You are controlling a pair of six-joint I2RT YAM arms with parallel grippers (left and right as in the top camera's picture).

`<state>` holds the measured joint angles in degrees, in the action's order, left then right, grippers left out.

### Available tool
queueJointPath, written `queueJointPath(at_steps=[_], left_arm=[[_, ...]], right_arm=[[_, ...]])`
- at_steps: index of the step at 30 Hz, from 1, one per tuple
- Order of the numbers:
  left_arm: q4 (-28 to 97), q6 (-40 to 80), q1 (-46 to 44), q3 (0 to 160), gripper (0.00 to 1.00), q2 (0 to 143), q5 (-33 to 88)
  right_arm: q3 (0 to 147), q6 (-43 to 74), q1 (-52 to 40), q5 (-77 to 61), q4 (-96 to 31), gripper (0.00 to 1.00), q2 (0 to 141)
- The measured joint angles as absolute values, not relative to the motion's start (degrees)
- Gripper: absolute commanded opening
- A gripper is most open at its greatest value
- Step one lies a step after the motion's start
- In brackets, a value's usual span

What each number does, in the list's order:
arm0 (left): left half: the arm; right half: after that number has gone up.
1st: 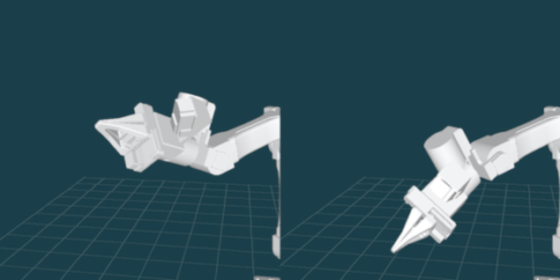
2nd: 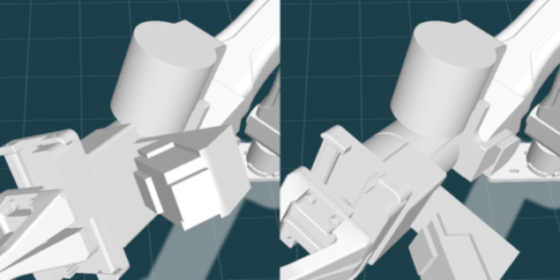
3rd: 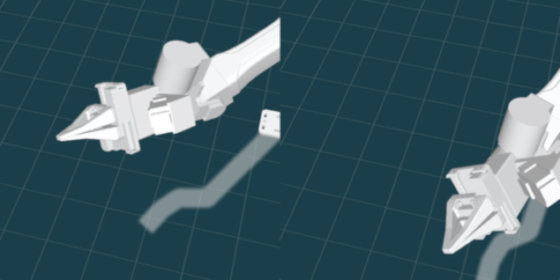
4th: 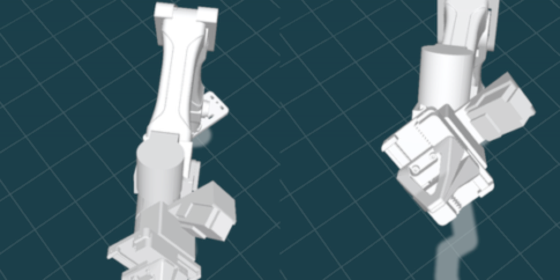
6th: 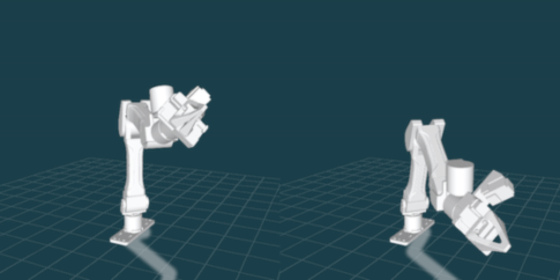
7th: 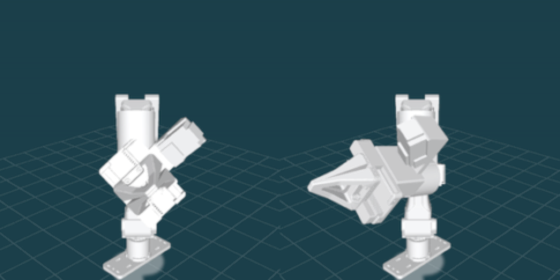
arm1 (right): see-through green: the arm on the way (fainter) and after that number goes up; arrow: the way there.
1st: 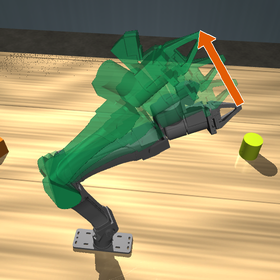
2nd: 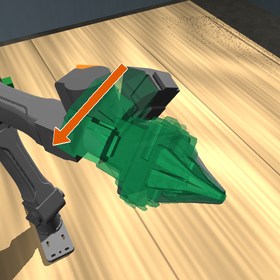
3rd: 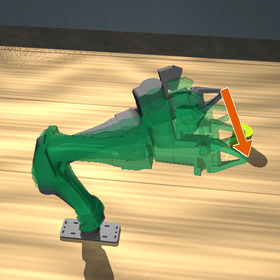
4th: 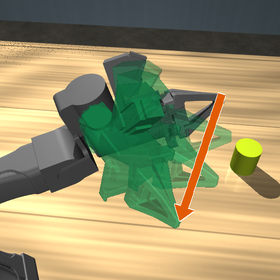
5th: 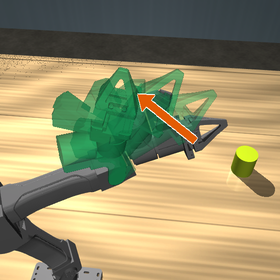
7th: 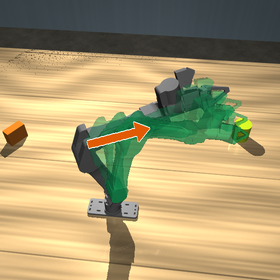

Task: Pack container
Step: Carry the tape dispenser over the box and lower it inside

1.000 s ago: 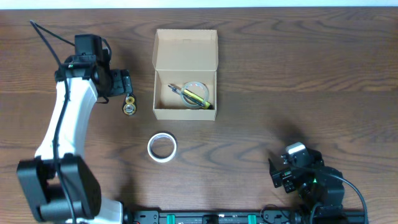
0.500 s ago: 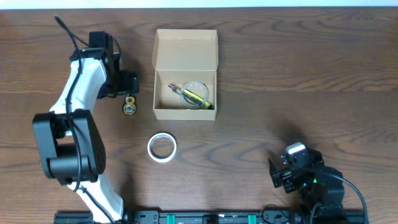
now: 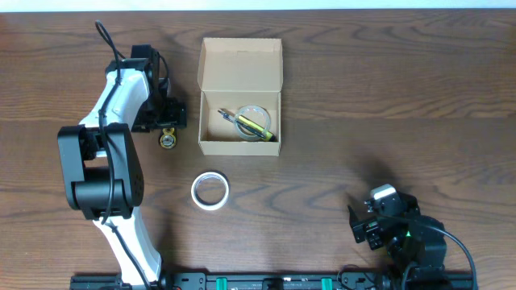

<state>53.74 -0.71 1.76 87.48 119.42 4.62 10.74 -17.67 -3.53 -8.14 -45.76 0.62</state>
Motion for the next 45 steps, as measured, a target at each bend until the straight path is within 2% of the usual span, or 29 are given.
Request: queueJointPath(at_steps=[10, 11, 14, 19, 21, 29, 38, 45], left_arm=[[54.7, -0.8, 1.2, 87.5, 0.87, 121.8, 6.0], [54.7, -0.8, 1.1, 87.5, 0.84, 122.1, 6.0], [54.9, -1.2, 0.7, 87.5, 0.6, 122.9, 6.0], [54.9, -1.3, 0.6, 87.5, 0.38, 122.9, 6.1], [55.0, -1.4, 0.6, 87.8, 0.35, 122.9, 6.1], [53.3, -1.3, 0.6, 87.8, 0.33, 118.9, 6.0], [50.9, -1.1, 0.1, 87.9, 0.31, 99.1, 5.1], [48.2, -1.1, -7.3, 89.5, 0.31, 97.4, 4.5]], right_arm=[[10.7, -17.7, -3.5, -8.1, -45.8, 0.99, 0.6], [10.7, -17.7, -3.5, -8.1, -45.8, 0.99, 0.6], [10.7, -17.7, -3.5, -8.1, -45.8, 0.99, 0.6], [10.7, -17.7, -3.5, -8.1, -45.8, 0.99, 0.6], [10.7, -17.7, -3.5, -8.1, -45.8, 0.99, 0.6], [10.7, -17.7, -3.5, -8.1, -45.8, 0.99, 0.6], [10.7, -17.7, -3.5, -8.1, -45.8, 0.99, 0.6], [10.7, -17.7, -3.5, -8.1, -45.8, 0.99, 0.6]])
